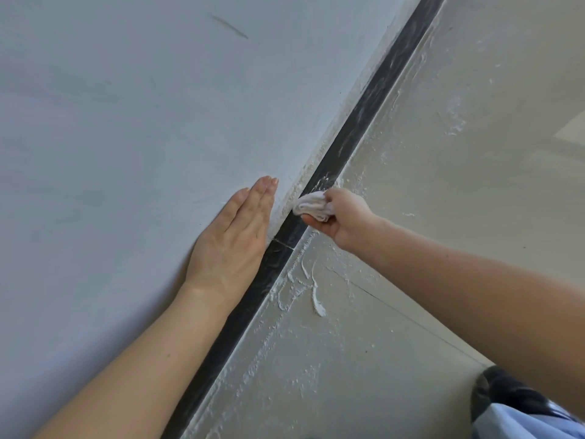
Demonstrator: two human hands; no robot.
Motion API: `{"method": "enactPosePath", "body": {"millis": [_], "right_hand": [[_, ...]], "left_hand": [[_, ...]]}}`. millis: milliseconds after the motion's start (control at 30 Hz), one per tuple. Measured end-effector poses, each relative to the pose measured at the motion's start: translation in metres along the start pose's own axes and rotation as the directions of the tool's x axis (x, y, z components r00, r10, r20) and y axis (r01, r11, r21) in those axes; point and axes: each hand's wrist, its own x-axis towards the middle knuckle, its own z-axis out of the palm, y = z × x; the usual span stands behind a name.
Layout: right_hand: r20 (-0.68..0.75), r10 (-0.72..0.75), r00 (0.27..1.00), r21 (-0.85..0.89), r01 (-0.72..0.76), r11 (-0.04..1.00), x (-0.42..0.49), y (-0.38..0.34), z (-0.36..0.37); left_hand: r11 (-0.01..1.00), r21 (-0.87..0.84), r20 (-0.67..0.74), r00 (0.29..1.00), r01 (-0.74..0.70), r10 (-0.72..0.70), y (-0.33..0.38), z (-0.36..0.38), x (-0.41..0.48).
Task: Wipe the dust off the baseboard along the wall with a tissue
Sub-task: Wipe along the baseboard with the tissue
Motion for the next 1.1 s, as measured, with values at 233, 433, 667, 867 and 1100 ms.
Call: {"method": "enactPosePath", "body": {"millis": [233,433,667,867,1100], "right_hand": [[-0.02,0.15,0.989,-0.348,-0.147,0.926,-0.014,0.041,-0.009],[0.077,0.228,0.971,-0.248,-0.203,0.947,0.003,0.07,0.005],[-0.018,-0.052,0.998,-0.222,0.047,0.974,0.037,-0.014,0.001],[-0.179,-0.212,0.961,0.024,0.22,0.975,0.03,-0.03,-0.022],[-0.024,0.148,0.989,-0.281,-0.149,0.948,-0.005,0.041,-0.007]], "left_hand": [[0.999,-0.038,-0.007,1.0,0.024,-0.024,0.0,0.002,0.001],[0.998,-0.048,-0.049,0.998,0.042,-0.044,0.0,0.004,0.001],[0.992,-0.104,-0.084,0.993,0.07,-0.078,0.002,0.005,0.001],[0.992,-0.109,-0.103,0.992,0.063,-0.074,0.002,0.006,0.002],[0.991,-0.118,-0.112,0.99,0.068,-0.081,0.003,0.007,0.002]]}}
